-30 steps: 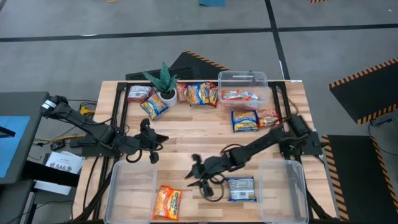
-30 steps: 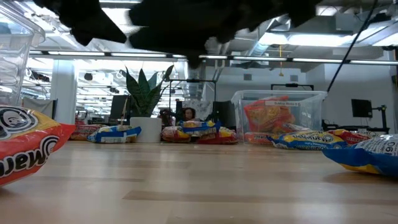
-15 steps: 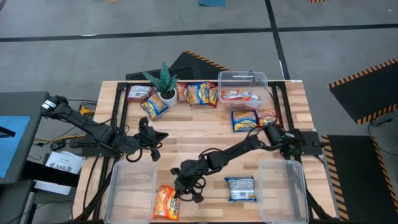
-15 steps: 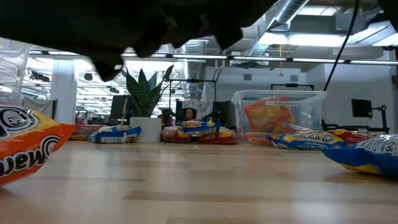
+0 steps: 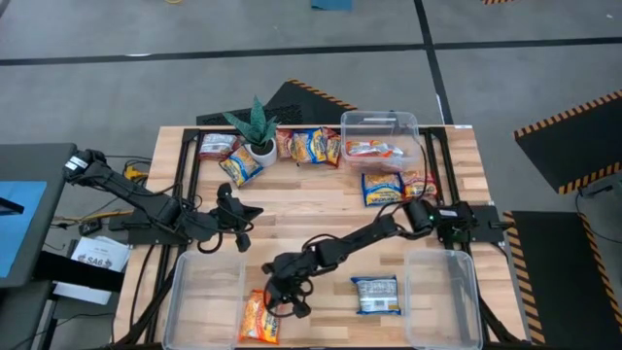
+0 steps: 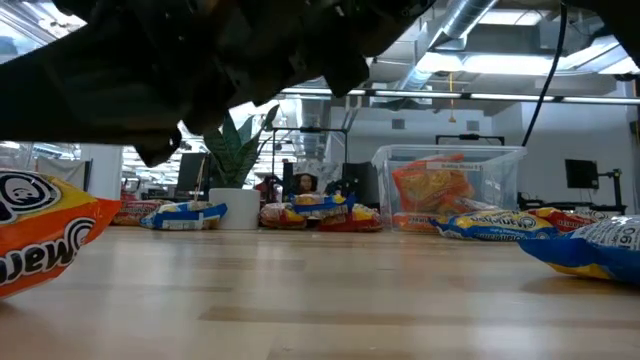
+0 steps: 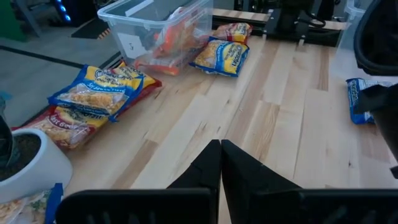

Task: Sort Maruchan noodles
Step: Put the orange noodle pack into the top transparent bin

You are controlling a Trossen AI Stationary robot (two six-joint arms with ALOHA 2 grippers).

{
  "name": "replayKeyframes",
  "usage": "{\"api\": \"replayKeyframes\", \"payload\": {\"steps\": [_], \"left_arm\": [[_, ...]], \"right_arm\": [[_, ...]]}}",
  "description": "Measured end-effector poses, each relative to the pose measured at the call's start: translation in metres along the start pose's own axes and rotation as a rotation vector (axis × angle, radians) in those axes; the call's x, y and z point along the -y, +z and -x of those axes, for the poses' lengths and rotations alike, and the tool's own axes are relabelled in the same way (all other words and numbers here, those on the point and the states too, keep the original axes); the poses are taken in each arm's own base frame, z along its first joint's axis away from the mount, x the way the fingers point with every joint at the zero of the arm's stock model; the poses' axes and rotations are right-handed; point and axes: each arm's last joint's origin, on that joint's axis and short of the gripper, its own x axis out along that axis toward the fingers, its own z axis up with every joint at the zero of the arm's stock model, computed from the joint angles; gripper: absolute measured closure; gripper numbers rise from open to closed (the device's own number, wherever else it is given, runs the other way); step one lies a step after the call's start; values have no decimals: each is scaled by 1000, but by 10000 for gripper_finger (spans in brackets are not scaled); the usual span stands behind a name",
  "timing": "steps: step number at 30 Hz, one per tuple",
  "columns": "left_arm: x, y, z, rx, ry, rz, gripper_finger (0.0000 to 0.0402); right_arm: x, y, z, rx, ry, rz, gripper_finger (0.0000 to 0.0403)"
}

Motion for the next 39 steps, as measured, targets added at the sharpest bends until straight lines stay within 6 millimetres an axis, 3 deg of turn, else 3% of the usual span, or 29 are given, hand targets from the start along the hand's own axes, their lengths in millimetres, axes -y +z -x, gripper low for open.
{"api": "replayKeyframes", "payload": {"steps": [10,19,24,33,36,39], "left_arm": [[0,0,0,0,0,0,401],[0,0,0,-3,1,-3,401],[0,-1,0,-4,1,-4,401],[0,-1,0,-11,3,-19,401],[0,-2,0,-14,2,-19,401],[-1,-3,0,-27,-1,-16,401]], "right_arm": [[1,-14,2,-149,-61,-62,396],[9,-39,20,-474,-210,-144,396],[19,-46,45,-659,-266,-222,396],[27,-35,117,-1017,-517,-228,396],[30,-24,143,-1073,-624,-259,396],[29,-27,162,-1136,-666,-297,396]]}}
